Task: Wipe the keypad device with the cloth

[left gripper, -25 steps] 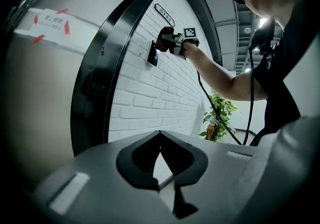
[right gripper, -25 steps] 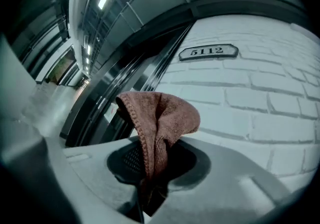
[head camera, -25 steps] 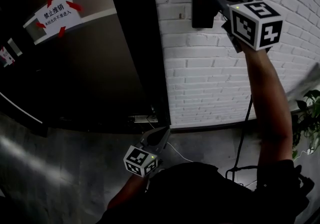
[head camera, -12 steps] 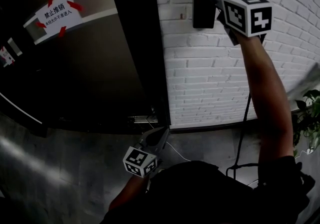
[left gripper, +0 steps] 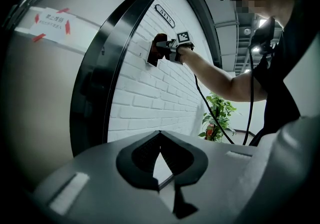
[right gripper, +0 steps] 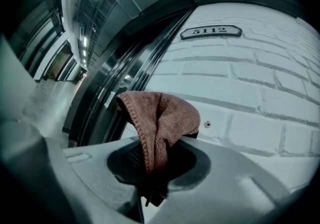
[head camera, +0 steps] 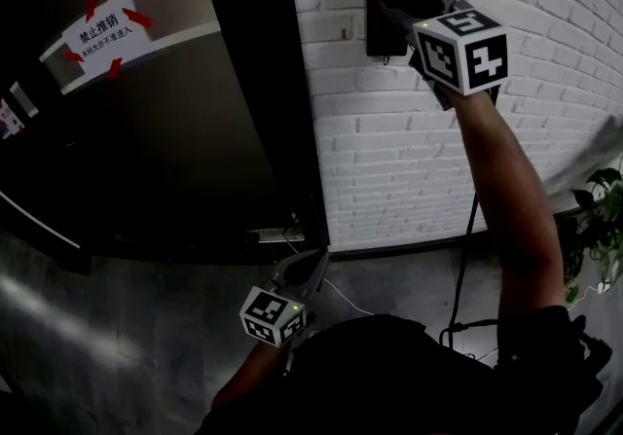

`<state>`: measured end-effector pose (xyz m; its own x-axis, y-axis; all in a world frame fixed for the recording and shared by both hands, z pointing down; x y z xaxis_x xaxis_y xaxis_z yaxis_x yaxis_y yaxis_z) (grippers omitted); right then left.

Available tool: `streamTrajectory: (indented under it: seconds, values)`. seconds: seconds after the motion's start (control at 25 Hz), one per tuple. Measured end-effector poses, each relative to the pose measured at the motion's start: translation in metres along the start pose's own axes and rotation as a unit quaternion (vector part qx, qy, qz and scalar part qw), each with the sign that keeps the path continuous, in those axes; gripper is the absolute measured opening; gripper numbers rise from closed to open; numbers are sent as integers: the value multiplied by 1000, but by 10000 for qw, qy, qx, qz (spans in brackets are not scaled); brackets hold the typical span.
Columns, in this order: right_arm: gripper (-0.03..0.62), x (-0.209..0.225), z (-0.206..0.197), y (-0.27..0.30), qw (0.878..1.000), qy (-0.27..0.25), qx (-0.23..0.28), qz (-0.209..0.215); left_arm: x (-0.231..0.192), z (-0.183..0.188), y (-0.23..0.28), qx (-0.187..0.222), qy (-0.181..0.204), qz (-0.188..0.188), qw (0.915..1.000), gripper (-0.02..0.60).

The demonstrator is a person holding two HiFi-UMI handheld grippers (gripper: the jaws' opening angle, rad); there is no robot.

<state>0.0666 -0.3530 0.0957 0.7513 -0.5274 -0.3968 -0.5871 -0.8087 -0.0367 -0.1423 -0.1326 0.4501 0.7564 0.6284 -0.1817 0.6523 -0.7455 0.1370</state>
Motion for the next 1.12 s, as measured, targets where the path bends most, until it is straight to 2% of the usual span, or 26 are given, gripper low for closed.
streamTrajectory:
  seconds: [1.12]
  values:
    - [69, -29, -89, -3, 9953, 617, -714, 230, 3, -3, 2, -139, -58, -202, 9997, 17]
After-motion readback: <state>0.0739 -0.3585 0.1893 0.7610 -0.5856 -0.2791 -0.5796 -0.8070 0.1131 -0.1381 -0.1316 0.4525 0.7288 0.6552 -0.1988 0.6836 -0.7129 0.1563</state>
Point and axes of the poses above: the fingertips, and each gripper's own axes: y forward along the fingers, x to its right, z out of its top, the point moved 8 cm from there along -y, backward along the fingers, and after that the axes turned 4 degrees about z, right-handed, at the moved point
